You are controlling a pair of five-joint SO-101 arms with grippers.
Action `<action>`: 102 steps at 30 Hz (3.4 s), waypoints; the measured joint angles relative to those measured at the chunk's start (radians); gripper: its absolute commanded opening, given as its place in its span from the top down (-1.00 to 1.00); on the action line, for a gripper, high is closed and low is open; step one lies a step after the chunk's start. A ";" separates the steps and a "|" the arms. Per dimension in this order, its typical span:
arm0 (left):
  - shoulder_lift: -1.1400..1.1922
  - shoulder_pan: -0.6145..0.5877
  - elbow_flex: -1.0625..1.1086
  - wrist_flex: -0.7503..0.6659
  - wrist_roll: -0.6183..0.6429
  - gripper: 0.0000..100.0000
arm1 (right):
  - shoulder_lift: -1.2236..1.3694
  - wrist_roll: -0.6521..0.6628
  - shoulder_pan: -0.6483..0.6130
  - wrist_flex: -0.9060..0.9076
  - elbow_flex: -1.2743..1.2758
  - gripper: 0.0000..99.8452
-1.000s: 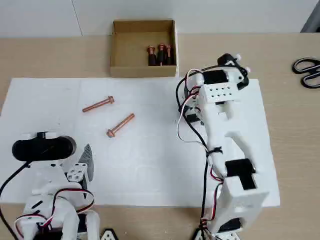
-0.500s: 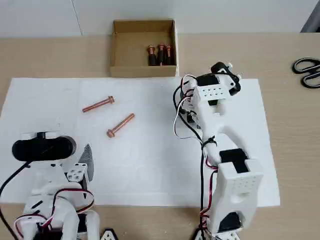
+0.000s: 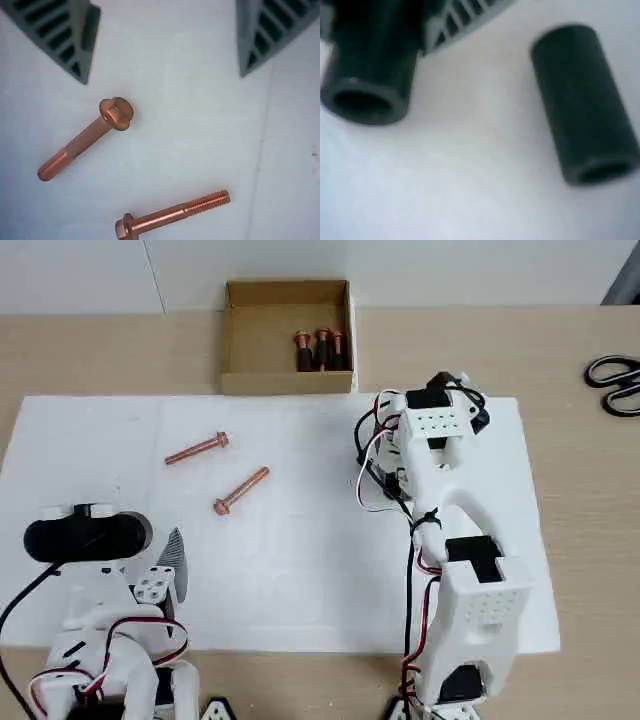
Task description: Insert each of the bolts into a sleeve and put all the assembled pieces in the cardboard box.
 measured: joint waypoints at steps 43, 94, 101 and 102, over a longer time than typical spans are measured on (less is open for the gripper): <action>0.000 0.000 0.000 0.000 0.000 0.63 | 0.104 0.872 -0.114 0.120 -0.130 0.78; 0.364 0.000 -0.290 0.000 -0.089 0.63 | -0.107 0.922 -0.127 0.157 -0.161 0.99; 0.902 0.060 -0.572 -0.003 -0.402 0.63 | -0.158 0.922 -0.092 0.206 -0.161 0.99; 0.984 0.068 -0.606 -0.014 -0.430 0.63 | -0.161 0.922 -0.087 0.213 -0.161 0.99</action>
